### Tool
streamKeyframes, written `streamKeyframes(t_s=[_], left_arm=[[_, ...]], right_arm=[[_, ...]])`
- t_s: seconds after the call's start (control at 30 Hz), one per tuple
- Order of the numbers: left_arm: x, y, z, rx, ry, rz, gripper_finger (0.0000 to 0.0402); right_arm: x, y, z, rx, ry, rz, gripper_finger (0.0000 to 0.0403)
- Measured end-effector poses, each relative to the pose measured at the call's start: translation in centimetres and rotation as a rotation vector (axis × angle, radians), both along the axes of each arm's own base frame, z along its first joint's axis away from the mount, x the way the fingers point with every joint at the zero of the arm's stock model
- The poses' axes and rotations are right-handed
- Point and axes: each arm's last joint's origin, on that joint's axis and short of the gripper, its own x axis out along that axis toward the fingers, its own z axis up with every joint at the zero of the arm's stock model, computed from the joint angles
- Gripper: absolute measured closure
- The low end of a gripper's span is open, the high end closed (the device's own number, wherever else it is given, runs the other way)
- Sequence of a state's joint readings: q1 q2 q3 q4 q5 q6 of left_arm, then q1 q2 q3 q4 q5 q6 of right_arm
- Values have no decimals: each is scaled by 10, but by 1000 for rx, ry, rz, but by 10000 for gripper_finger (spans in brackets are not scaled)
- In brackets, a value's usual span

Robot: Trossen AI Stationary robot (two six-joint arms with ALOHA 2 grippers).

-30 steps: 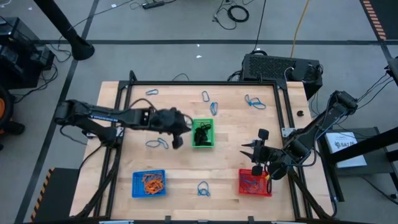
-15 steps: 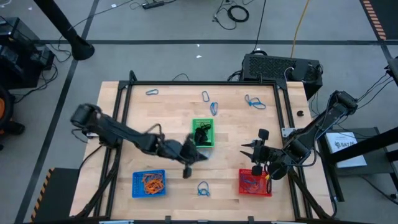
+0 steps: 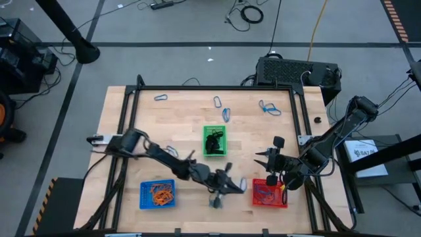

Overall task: Sort rubber bands into baskets
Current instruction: Put the blue rubber band into the red bin

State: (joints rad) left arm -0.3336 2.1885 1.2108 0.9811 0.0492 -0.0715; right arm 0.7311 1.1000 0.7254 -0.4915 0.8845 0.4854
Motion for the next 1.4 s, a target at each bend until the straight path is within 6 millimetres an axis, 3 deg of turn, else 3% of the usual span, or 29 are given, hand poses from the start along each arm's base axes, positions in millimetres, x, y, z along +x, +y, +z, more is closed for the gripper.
streamKeyframes(t_s=[0.33,0.53,0.8,1.2,1.4], left_arm=[[69,-13,-10,4,11,18,400],[92,-20,-19,33,96,19,400],[96,-21,-29,53,147,49,394],[96,-18,-35,85,218,66,282],[98,-17,-32,96,249,71,263]], right_arm=[[-1,-1,-1,-9,9,0,293],[-1,-1,-1,-13,14,0,293],[-1,-1,-1,-9,10,-1,293],[-1,-1,-1,-9,10,-1,293],[-1,-1,-1,-9,10,-1,293]])
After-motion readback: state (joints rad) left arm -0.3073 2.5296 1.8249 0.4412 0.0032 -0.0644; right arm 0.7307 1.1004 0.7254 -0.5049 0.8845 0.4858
